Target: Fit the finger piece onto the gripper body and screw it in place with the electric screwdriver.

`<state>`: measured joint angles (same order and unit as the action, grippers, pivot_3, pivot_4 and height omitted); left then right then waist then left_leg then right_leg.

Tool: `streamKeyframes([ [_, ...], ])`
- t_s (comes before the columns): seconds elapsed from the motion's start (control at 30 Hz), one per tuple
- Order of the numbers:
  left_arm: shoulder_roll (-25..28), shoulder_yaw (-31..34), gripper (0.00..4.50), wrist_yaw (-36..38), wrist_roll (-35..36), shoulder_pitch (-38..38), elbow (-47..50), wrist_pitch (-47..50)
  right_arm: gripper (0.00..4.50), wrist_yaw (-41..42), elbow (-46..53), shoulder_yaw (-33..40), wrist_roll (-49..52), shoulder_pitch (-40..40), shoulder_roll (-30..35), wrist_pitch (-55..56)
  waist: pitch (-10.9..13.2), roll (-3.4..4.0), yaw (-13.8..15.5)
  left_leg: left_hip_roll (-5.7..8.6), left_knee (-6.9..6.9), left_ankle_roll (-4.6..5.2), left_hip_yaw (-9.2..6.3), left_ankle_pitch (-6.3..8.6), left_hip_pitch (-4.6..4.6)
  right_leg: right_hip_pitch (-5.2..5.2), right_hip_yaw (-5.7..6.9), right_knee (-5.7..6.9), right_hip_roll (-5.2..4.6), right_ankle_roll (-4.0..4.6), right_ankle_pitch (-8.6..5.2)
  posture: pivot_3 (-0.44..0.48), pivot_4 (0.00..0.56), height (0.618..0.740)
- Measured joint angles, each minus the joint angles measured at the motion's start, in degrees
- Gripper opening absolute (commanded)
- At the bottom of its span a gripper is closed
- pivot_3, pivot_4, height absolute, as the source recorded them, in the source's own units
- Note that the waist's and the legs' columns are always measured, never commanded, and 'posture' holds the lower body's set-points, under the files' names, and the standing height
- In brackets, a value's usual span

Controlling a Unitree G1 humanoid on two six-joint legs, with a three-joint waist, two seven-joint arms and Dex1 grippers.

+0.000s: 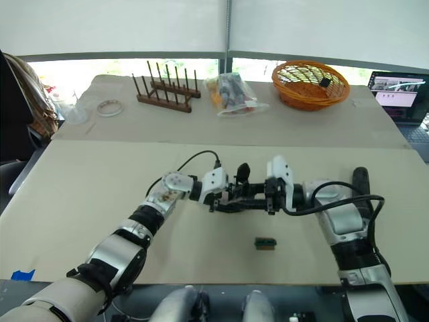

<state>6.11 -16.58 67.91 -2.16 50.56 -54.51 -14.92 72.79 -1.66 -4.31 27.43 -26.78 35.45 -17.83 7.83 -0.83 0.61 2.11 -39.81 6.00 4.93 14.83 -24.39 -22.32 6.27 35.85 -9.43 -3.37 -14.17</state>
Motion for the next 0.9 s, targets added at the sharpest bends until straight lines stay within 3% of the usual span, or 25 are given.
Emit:
streamKeyframes([
  [0.4,-0.5,0.3,2.33,-0.4,0.0,-0.8,0.4,0.0,1.74,-1.2,8.3,5.8,5.2,0.2,4.9,-6.0,0.0,-0.01,0.2,0.02,-0.02,0.13,-0.07,-0.07,0.00,0.11,0.60,-0.02,-0.03,0.01,0.01,0.000,0.150,0.740],
  [0.6,-2.4,1.0,2.33,-2.8,0.0,-0.1,-2.0,1.0,1.74,-6.3,16.0,11.3,12.2,-0.7,9.1,-15.5,0.0,0.00,1.1,0.04,-0.09,0.09,-0.15,0.04,0.01,0.14,0.70,-0.09,-0.19,0.03,0.02,0.000,0.150,0.740],
  [0.73,-3.3,1.1,4.21,-4.8,-0.3,0.7,-4.1,2.3,1.74,-9.8,22.2,15.4,16.8,0.8,14.2,-22.3,0.0,-0.02,1.8,0.01,-0.11,0.10,-0.18,0.23,0.00,0.15,0.73,-0.34,-0.30,0.07,0.15,0.000,0.150,0.740],
  [0.77,-3.2,1.1,4.49,-4.6,-0.4,0.9,-4.1,2.5,1.99,-10.6,22.8,15.9,17.0,1.5,15.1,-23.8,0.0,-0.02,1.7,0.01,-0.11,0.10,-0.17,0.24,0.01,0.16,0.73,-0.38,-0.29,0.06,0.19,0.000,0.150,0.740],
  [0.9,-1.4,0.9,4.50,-2.2,-0.5,1.0,-3.1,2.7,3.22,-15.0,24.5,18.0,18.9,3.8,19.6,-30.3,0.0,-0.02,1.6,-0.01,-0.09,0.26,-0.11,0.15,-0.09,0.20,0.72,-0.34,-0.26,0.07,0.22,0.000,0.150,0.740],
])
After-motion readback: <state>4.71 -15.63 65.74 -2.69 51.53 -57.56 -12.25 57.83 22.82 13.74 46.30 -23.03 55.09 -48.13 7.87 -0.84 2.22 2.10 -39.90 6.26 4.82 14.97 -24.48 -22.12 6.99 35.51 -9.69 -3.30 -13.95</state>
